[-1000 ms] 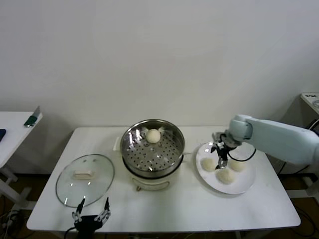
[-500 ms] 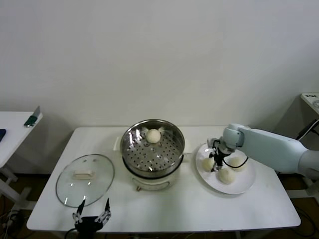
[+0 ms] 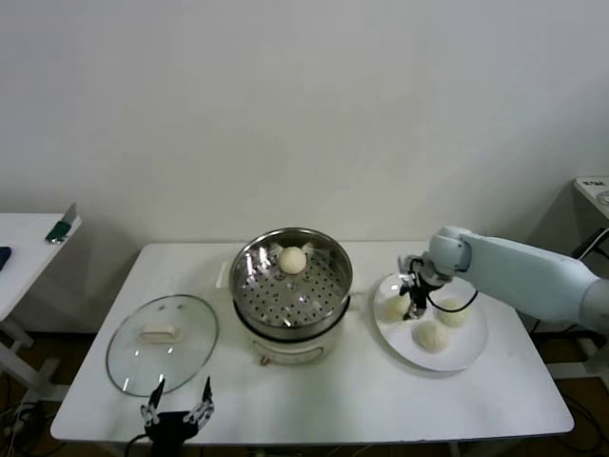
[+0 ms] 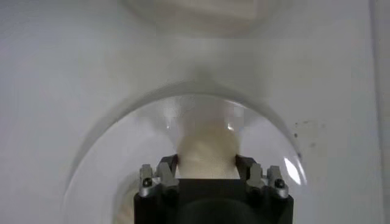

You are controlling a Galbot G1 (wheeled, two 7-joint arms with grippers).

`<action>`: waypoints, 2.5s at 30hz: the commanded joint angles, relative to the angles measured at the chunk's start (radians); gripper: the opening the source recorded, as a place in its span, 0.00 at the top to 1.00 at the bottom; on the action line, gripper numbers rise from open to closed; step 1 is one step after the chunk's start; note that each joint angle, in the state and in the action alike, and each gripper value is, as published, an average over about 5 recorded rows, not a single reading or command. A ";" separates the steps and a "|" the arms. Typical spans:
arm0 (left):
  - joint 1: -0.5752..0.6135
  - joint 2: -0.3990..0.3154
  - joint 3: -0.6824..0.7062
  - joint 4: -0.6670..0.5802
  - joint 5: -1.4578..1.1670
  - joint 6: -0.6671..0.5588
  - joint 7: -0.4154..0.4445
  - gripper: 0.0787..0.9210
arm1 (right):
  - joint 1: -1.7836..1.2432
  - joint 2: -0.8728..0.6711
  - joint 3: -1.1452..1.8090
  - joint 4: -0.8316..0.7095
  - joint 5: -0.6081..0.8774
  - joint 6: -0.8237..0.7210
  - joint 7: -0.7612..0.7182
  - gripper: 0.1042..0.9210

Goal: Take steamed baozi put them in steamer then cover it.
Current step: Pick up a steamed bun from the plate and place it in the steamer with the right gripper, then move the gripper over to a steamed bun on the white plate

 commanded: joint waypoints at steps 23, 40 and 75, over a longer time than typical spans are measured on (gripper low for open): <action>0.006 0.011 0.009 -0.043 -0.002 0.005 0.000 0.12 | 0.413 0.595 -0.098 0.138 0.453 -0.244 0.221 0.38; 0.007 0.005 0.004 -0.035 -0.004 0.003 -0.002 0.12 | 0.152 0.634 -0.096 0.025 0.352 -0.316 0.305 0.38; 0.017 0.003 0.014 -0.068 0.010 0.019 0.002 0.12 | 0.500 -0.032 -0.320 0.295 0.303 0.018 -0.152 0.12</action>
